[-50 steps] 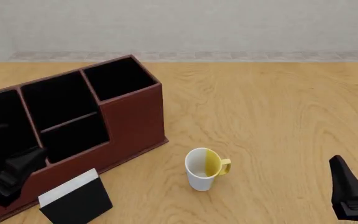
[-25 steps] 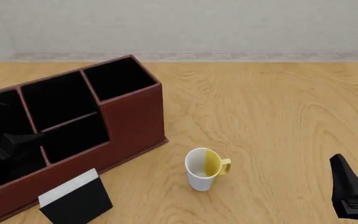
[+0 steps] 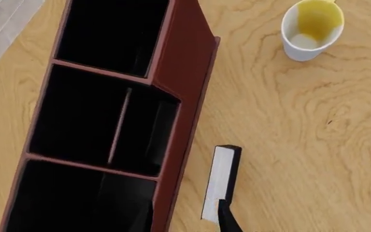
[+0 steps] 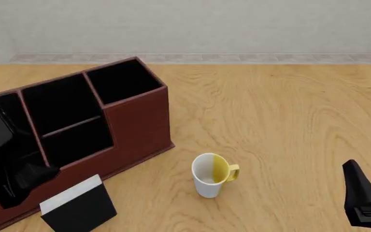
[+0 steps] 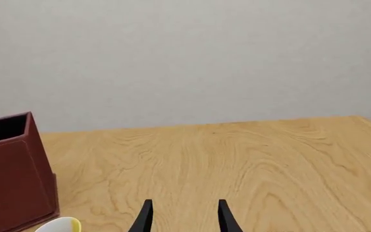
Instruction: Pick up the book and place it in the right compartment of the caddy.
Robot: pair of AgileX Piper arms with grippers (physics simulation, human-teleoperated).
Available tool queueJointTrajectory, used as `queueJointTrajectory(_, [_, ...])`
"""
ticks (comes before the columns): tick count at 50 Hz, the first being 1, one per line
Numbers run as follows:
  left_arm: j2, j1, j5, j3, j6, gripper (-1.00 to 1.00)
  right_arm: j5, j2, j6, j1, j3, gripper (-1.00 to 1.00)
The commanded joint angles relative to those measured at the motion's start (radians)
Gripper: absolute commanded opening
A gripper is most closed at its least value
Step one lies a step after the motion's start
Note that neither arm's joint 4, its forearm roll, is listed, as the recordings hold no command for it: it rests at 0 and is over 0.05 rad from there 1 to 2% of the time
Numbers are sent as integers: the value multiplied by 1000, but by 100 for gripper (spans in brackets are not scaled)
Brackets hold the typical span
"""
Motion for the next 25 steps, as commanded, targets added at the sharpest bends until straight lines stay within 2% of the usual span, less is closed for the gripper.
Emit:
queueJointTrajectory(1, [21, -20, -19, 39, -3, 100, 14, -15, 4, -6, -1, 100])
queueJointTrajectory(8, [-1, -85, -9, 46, -46, 100, 28, -29, 6, -8, 1, 100])
queueJointTrajectory(15, [9, -96, -28, 49, -58, 100, 27, -28, 6, -7, -4, 100])
queueJointTrajectory(25, [27, -123, -85, 102, -79, 100, 40, -43, 10, -10, -4, 100])
